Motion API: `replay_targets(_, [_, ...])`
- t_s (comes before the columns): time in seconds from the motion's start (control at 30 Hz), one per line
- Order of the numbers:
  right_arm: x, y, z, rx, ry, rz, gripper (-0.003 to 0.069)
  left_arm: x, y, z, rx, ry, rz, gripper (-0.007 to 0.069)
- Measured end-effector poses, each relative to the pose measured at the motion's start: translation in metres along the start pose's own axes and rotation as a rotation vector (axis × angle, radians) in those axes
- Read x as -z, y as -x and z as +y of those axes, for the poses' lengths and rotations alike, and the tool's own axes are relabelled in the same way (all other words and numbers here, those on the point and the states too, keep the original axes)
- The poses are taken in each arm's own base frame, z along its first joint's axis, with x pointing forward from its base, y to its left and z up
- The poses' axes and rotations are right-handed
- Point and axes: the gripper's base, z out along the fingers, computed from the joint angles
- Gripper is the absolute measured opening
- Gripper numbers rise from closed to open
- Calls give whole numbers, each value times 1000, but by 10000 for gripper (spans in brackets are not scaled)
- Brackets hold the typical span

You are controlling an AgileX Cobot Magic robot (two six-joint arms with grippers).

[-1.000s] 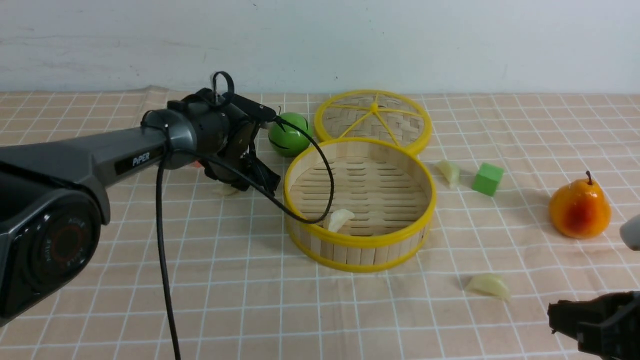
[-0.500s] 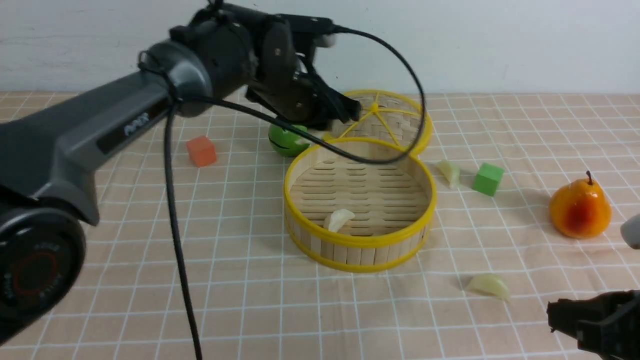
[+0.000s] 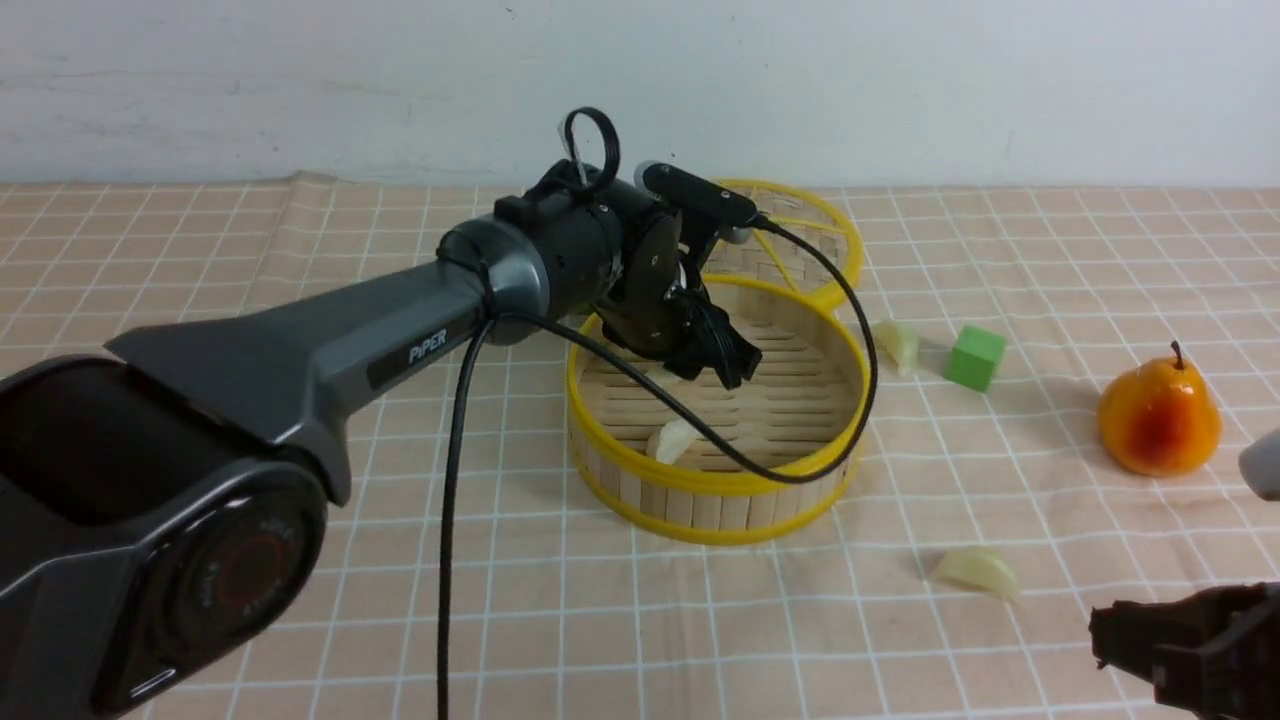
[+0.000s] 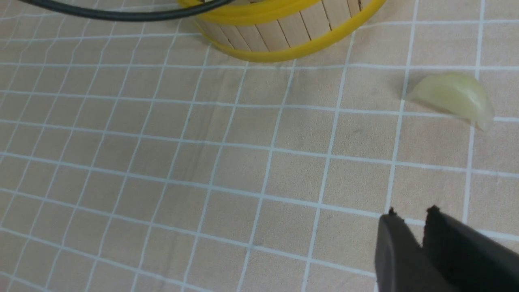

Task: Put the dumplings into the steamer on the table with the brown tablecloth.
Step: 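Place the dumpling into the bamboo steamer basket with the left gripper, then reach for and grasp a dumpling lying on the table beside the steamer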

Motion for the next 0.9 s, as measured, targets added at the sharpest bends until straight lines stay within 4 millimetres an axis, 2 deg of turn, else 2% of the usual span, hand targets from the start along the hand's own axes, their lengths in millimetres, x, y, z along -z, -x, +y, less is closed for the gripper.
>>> replay_targets(0.1, [0, 0, 0, 11, 0, 0, 115, 16, 5, 4, 45, 22, 16, 410])
replay_targets(0.17, [0, 0, 0, 41, 1, 1, 116, 39, 14, 7, 55, 35, 3, 419])
replay_targets(0.2, [0, 0, 0, 45, 1, 2, 116, 42, 16, 8, 55, 37, -4, 419])
replay_targets(0.3, [0, -2, 1, 98, 13, 20, 120, 124, 47, 18, 50, 60, -141, 382])
replay_targets(0.37, [-3, -3, 0, 106, 21, 47, 125, 203, 64, 27, 62, 70, -275, 313])
replay_targets(0.4, [-6, -4, 0, 102, 22, 62, 127, 230, 66, 30, 69, 73, -315, 277])
replay_targets(0.43, [-9, -5, -2, 94, 24, 80, 132, 269, 67, 34, 78, 80, -368, 238])
replay_targets(0.47, [-12, -5, -3, 86, 24, 94, 136, 288, 65, 36, 84, 82, -382, 207])
replay_targets(0.5, [-14, -5, -4, 77, 25, 106, 141, 317, 60, 39, 92, 85, -414, 176])
replay_targets(0.57, [-22, -6, -7, 43, 29, 142, 160, 352, 46, 42, 102, 89, -426, 112])
replay_targets(0.6, [-27, -6, -8, 25, 37, 168, 176, 378, 29, 44, 107, 91, -435, 74])
replay_targets(0.67, [-35, -3, -9, 8, 51, 213, 210, 396, 3, 44, 111, 88, -426, 20])
replay_targets(0.73, [-41, 2, -9, 14, 68, 244, 251, 402, -27, 43, 110, 83, -415, -12])
replay_targets(0.77, [-43, 4, -9, 17, 71, 252, 261, 402, -34, 43, 108, 83, -413, -14])
replay_targets(0.8, [-49, 11, -10, 30, 79, 279, 303, 396, -65, 41, 104, 81, -404, -13])
replay_targets(0.9, [-59, 27, -12, 77, 72, 309, 348, 399, -120, 39, 160, 69, -482, -13])
